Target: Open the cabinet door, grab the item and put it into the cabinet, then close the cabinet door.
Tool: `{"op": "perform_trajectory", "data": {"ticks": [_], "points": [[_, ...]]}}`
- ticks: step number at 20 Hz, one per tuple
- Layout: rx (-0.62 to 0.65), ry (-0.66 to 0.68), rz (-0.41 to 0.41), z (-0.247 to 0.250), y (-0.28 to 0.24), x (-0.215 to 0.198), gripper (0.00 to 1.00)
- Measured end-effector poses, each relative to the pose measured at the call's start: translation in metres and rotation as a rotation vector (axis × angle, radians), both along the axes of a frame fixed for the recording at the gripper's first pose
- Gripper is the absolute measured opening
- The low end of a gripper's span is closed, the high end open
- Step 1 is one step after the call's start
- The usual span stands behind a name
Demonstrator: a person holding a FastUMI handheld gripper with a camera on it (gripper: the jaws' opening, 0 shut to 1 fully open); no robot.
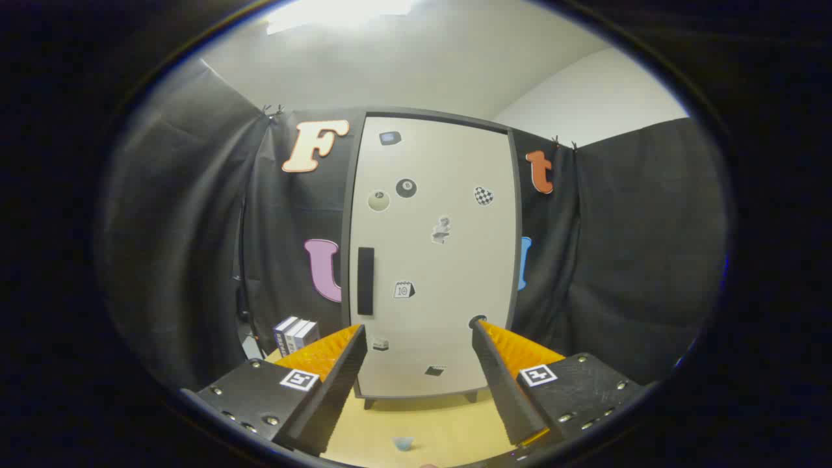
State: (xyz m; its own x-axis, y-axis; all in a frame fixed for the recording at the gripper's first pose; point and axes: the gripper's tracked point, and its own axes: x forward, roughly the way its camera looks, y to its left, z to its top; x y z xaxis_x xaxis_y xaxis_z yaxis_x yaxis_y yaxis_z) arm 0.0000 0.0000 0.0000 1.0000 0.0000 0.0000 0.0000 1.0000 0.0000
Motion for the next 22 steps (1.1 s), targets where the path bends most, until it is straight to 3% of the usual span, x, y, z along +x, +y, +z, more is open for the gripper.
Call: {"op": "perform_trajectory", "data": {"ticks": [16,22], "points": [[0.015,0.015,0.012,0.000,0.001,0.009,0.97],[0.011,0.023,0.051,-0.003,0.019,0.040,0.97]]}}
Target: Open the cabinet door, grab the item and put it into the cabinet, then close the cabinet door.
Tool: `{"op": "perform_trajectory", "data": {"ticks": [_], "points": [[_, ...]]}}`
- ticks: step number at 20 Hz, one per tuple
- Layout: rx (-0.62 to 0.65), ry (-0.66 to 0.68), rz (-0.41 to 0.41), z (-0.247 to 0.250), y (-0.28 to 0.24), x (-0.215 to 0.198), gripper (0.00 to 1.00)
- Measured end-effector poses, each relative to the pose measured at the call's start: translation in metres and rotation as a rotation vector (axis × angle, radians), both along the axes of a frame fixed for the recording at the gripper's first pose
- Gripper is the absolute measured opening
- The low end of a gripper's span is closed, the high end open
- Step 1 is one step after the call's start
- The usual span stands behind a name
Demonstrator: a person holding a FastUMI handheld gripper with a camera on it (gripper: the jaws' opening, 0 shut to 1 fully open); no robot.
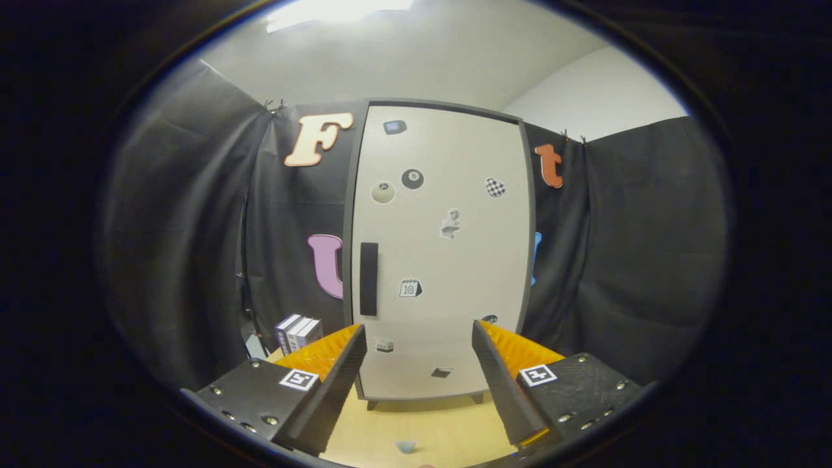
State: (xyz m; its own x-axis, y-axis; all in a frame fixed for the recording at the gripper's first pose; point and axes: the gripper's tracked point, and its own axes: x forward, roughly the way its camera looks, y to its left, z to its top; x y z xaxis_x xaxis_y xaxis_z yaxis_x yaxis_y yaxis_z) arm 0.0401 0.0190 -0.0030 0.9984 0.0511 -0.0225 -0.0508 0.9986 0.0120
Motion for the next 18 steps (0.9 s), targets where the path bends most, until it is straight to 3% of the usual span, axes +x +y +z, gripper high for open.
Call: {"op": "perform_trajectory", "data": {"ticks": [10,18], "points": [[0.024,0.007,0.104,-0.009,0.061,0.101,0.97],[0.057,0.002,0.134,-0.011,0.094,0.163,0.97]]}}
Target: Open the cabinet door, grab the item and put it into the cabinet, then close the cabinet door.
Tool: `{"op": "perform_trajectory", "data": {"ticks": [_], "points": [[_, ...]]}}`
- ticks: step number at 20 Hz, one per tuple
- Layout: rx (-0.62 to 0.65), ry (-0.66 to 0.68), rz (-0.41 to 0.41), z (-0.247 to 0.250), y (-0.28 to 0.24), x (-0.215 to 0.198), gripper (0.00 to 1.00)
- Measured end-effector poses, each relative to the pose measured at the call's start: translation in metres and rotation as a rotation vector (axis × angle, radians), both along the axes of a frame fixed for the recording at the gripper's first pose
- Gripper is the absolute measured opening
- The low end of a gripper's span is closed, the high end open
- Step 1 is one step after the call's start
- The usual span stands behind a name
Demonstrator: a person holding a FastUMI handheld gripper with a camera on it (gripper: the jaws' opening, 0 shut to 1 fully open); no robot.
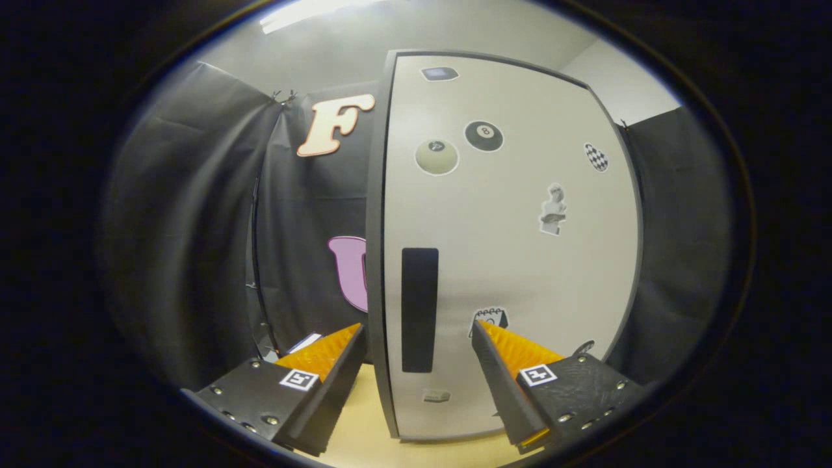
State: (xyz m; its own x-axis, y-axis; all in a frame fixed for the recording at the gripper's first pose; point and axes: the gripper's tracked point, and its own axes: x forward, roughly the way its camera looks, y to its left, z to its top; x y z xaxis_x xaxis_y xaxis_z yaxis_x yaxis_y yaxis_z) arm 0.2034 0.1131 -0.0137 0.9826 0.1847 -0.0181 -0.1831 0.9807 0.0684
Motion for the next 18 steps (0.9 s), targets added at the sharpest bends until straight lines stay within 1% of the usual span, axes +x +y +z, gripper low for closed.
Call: {"op": "perform_trajectory", "data": {"ticks": [3,4,6,8,10,12,14,15,16,18], "points": [[0.028,0.005,-0.002,0.000,0.004,0.015,0.96],[0.030,0.001,-0.016,0.001,0.002,0.018,0.96],[0.033,0.002,-0.016,0.001,0.003,0.025,0.70],[0.034,0.020,-0.018,-0.003,0.004,0.029,0.68],[0.017,0.020,-0.036,-0.004,0.000,0.031,0.58],[0.020,0.016,-0.034,-0.004,0.001,0.037,0.48],[0.024,0.032,-0.037,-0.007,0.001,0.037,0.46],[0.039,0.039,-0.010,-0.011,0.009,0.036,0.42],[0.049,0.034,-0.029,-0.009,0.008,0.043,0.38],[0.033,0.038,-0.043,-0.006,0.007,0.035,0.30]]}}
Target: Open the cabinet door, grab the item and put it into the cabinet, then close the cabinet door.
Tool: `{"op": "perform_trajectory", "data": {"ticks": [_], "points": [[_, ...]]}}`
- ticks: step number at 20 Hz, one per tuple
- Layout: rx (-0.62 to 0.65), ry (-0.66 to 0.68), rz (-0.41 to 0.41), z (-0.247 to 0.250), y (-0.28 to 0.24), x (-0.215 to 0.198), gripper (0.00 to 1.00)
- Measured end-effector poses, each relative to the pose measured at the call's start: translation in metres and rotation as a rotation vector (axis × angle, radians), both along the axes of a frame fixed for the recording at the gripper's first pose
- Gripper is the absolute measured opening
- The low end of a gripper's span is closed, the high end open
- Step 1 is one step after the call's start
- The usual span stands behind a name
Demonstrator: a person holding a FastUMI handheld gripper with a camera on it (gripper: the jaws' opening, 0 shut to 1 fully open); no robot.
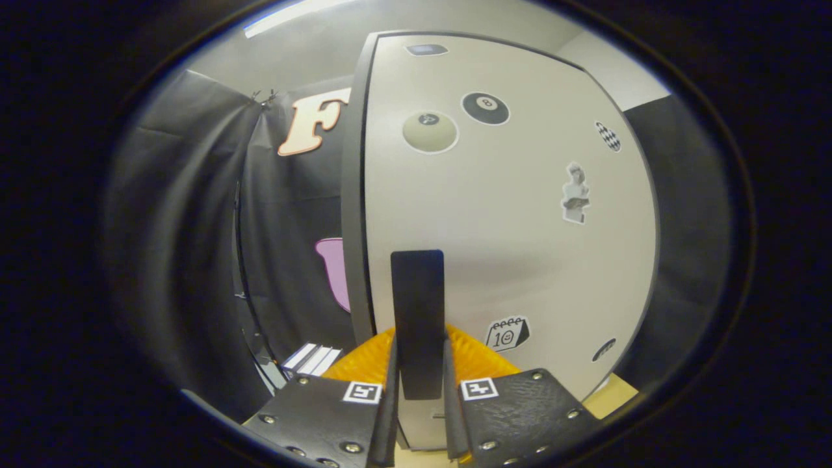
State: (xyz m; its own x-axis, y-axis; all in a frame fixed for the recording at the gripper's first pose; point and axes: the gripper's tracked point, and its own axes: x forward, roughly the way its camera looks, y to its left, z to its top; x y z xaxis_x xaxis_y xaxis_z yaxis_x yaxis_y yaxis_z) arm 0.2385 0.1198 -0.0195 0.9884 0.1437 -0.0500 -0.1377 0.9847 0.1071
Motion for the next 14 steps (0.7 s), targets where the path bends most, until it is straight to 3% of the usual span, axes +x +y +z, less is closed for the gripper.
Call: {"op": "perform_trajectory", "data": {"ticks": [6,7,14], "points": [[0.029,0.036,0.006,-0.003,-0.002,-0.006,0.30],[0.025,0.035,0.005,-0.004,-0.002,-0.005,0.20],[0.019,0.032,-0.022,-0.001,-0.010,-0.028,0.20]]}}
